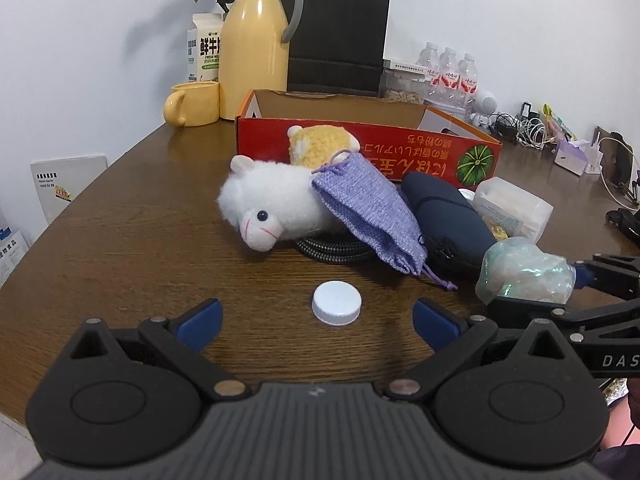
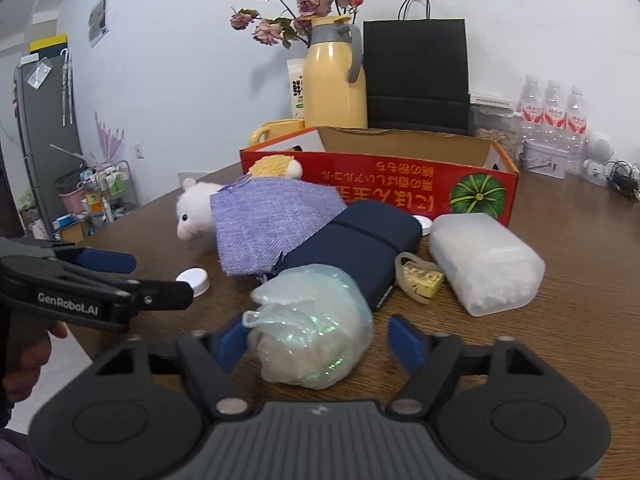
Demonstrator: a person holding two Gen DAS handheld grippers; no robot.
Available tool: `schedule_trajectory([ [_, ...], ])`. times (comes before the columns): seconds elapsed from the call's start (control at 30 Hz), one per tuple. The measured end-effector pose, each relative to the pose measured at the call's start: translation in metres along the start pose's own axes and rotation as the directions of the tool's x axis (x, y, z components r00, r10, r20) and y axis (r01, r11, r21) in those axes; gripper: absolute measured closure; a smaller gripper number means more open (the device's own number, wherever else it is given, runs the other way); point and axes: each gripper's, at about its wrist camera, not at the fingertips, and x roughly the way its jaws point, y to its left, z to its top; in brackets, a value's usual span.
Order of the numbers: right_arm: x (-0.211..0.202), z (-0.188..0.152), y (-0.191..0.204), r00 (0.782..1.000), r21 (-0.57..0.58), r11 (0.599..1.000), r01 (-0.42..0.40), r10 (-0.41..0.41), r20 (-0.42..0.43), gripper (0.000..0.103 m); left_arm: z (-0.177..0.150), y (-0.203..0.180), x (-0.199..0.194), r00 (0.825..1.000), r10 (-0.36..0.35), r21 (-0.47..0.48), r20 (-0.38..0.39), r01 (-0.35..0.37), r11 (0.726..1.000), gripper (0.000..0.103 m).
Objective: Organize objects
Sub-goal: 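Grasp the iridescent plastic bag with the right gripper while the left gripper grasps a white cap, then carry the bag with the right gripper while the left gripper carries the cap into the box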
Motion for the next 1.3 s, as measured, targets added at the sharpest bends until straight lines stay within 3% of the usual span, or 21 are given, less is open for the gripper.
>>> schedule_trajectory([
  [0.07,-0.001,-0.002,0.000,1.000,0.005,1.000,-0.004,0.004,0.009,0.053,0.000,-0.001,0.002,1.000,0.001,0.001,-0.003,-0.001,1.000,0.000],
  [0.43,-0.022,-0.006,-0.017,0.994,0.060,0.996,0.068,-0.073,0.084,0.057,0.004,-0.010,0.012,0.999,0.036,0.027,0.007,-0.036,0.999,0.003],
  [0.5,-0.024,-0.007,-0.021,0.992,0.068,0.994,0.085,-0.091,0.090,0.057,0.004,-0.013,0.013,0.999,0.036,0.043,0.011,-0.036,0.998,0.015],
  [0.63,-0.026,-0.008,-0.026,0.989,0.079,0.992,0.103,-0.111,0.095,0.057,0.004,-0.019,0.018,0.999,0.032,0.059,0.008,-0.032,0.998,0.023],
  [0.83,-0.027,-0.009,-0.028,0.988,0.083,0.991,0.109,-0.117,0.101,0.057,0.001,-0.022,0.018,1.000,0.014,0.082,0.019,-0.016,0.996,0.059],
  [0.87,-0.027,-0.010,-0.028,0.988,0.084,0.990,0.110,-0.118,0.101,0.057,0.001,-0.023,0.017,1.000,0.008,0.087,0.022,-0.010,0.996,0.071],
  [0.9,-0.027,-0.010,-0.028,0.988,0.084,0.990,0.110,-0.118,0.101,0.057,0.001,-0.023,0.016,1.000,0.004,0.091,0.024,-0.006,0.996,0.074],
  [1.3,-0.029,-0.005,-0.029,0.982,0.084,0.989,0.121,-0.131,0.132,0.057,0.011,-0.017,-0.005,0.994,-0.016,0.081,0.107,0.007,0.997,0.074],
])
